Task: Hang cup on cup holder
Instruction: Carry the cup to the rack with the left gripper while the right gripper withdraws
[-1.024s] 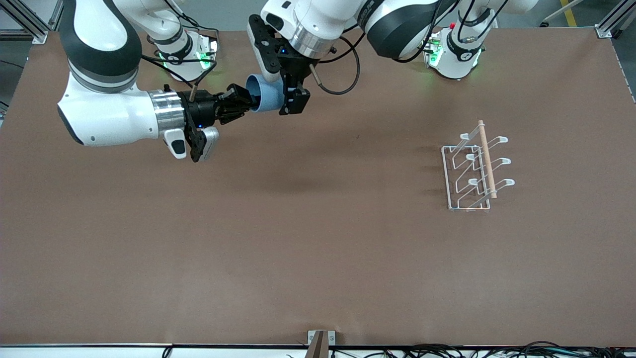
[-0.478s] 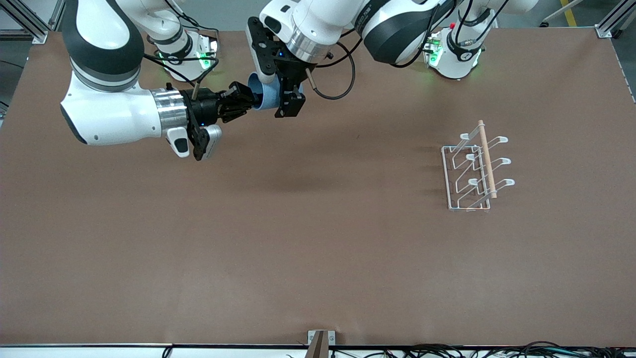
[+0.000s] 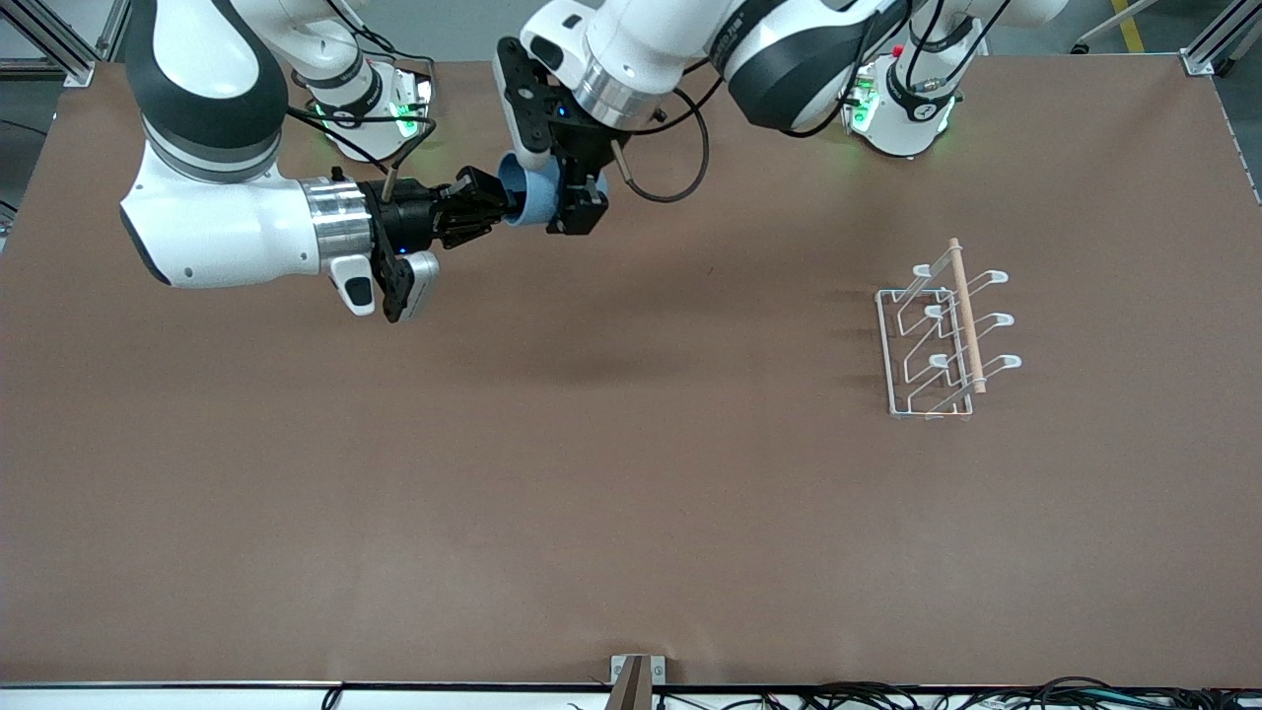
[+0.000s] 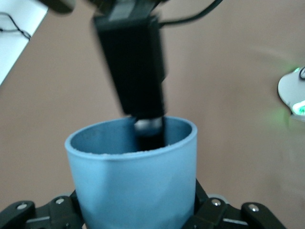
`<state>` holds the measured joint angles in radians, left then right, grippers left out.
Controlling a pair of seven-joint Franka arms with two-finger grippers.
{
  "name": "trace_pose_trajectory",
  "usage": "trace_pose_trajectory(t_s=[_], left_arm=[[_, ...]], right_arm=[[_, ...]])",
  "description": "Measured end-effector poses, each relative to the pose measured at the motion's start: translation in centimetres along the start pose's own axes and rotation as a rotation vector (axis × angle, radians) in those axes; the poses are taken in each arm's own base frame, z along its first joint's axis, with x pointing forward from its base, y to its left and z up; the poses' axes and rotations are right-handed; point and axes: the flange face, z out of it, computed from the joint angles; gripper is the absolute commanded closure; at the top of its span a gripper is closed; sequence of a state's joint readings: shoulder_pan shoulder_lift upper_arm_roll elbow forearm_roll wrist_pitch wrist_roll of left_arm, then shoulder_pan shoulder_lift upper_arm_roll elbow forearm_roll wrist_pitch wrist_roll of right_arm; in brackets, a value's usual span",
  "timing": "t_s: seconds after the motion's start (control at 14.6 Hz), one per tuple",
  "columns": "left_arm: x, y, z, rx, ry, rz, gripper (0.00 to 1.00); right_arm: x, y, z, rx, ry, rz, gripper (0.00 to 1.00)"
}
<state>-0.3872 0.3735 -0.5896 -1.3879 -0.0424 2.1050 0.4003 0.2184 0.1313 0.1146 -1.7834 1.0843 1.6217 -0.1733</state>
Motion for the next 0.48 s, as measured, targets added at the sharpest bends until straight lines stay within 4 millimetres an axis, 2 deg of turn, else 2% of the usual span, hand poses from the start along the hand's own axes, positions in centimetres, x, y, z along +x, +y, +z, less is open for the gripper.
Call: trace_pose_trajectory(t_s=[0.27,0.34,0.48], left_arm=[[-2.5,-3.5,-0.7,-0.042,-0.070,0.008,0.46],[-3.8,-5.2,-0.9,-0.022,-0.113,-0.004,0.46],[-7.1,-9.7,-1.4,0.031,-0.207,-0.012,0.46]], right_arm=[[1.1,0.0,0.6,0.003,0.039,0.008,0.00],[0.7,0.2,0.5,0.008,0.000,0.009,0.00],[0.1,0.6,-0.8,0.014,-0.026,0.015,0.00]])
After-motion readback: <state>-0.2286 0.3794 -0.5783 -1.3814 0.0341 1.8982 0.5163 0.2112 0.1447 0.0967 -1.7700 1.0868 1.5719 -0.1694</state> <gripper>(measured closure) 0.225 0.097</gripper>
